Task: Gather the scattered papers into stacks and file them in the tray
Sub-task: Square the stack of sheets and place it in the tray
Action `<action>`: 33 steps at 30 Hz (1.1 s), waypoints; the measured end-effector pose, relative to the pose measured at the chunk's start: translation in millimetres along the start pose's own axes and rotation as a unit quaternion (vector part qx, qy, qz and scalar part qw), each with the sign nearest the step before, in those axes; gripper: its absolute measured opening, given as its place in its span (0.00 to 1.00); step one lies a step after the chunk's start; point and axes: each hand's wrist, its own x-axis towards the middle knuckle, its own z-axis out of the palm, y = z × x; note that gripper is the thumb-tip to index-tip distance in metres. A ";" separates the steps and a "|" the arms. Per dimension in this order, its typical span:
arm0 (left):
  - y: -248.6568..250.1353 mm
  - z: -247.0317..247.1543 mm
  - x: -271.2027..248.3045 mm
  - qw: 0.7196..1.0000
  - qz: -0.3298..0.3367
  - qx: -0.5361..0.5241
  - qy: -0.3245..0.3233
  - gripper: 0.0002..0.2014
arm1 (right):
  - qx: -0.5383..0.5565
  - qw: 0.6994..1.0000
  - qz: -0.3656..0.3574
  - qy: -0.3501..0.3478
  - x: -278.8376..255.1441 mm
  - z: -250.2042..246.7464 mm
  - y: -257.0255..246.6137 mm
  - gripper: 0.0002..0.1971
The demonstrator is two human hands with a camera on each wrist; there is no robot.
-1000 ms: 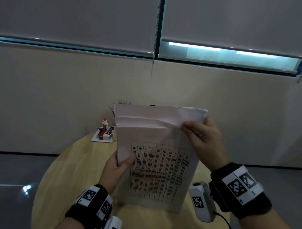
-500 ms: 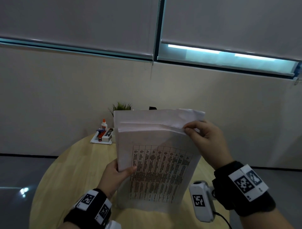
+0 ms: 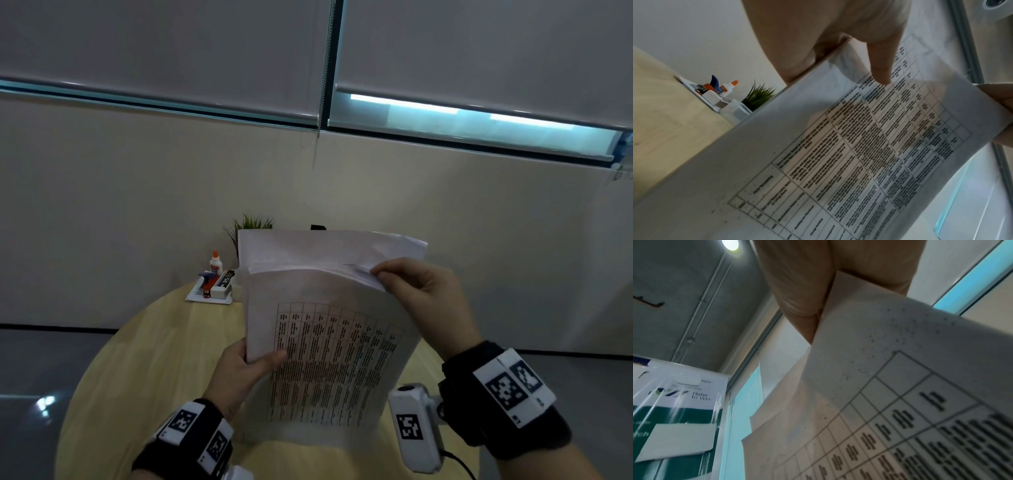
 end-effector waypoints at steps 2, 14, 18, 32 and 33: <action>0.4 -0.2 -0.6 1.000 -0.001 0.002 0.000 0.13 | 0.038 0.999 -0.009 0.016 -1.7 -0.4 0.6 0.13; -3.5 -0.1 -1.0 0.999 -0.005 -0.032 -0.031 0.44 | 0.253 0.966 0.022 0.055 -0.8 -17.7 9.2 0.19; -1.7 -0.1 -0.3 0.999 -0.008 -0.026 -0.031 0.45 | 0.309 0.950 0.052 0.015 1.4 -17.9 18.6 0.32; 11.1 -8.4 -5.6 0.999 0.005 0.048 0.024 0.03 | 0.143 0.973 0.180 0.009 13.3 -4.8 35.8 0.11; 12.4 -9.6 -7.5 0.999 -0.001 0.045 0.020 0.04 | 0.133 0.975 0.180 0.008 15.0 -3.0 36.5 0.12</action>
